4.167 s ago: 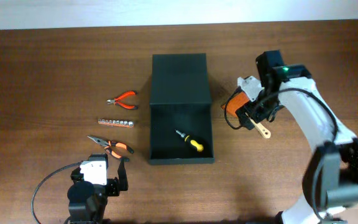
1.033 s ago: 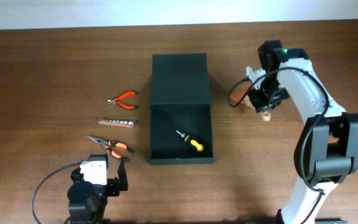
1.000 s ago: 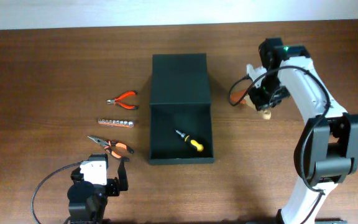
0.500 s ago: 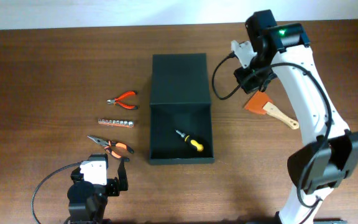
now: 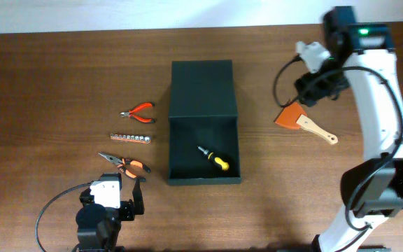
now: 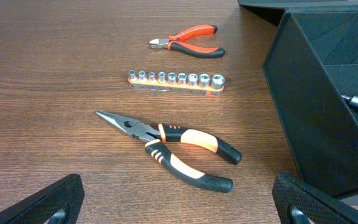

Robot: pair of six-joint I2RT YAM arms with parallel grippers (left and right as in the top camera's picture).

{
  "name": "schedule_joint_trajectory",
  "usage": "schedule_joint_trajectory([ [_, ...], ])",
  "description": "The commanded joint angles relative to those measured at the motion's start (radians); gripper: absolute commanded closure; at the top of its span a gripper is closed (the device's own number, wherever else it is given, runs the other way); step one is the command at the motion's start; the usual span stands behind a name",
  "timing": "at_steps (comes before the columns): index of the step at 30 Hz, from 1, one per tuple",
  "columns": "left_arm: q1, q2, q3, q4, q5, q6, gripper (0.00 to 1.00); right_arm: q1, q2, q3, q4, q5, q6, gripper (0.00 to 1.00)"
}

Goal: Pack container

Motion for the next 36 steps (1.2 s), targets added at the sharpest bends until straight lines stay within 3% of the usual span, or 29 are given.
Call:
schedule_joint_trajectory([
  [1,-0.005,-0.008,-0.006,0.002,-0.007,-0.010,0.01,-0.068,-0.016,-0.035,-0.001,-0.088,-0.105,0.19],
  [6,-0.005,-0.008,-0.006,0.002,-0.007,-0.010,0.01,-0.128,-0.016,-0.198,0.074,-0.103,-0.104,0.17],
  [17,-0.005,-0.008,-0.006,0.002,-0.007,-0.010,0.01,-0.132,-0.016,-0.621,0.404,0.016,-0.103,0.17],
  [27,-0.005,-0.008,-0.006,0.002,-0.007,-0.010,0.01,-0.133,-0.011,-0.677,0.565,0.109,-0.151,0.14],
  [36,-0.005,-0.008,-0.006,0.002,-0.007,-0.010,0.01,-0.146,0.056,-0.677,0.590,0.083,-0.178,0.11],
])
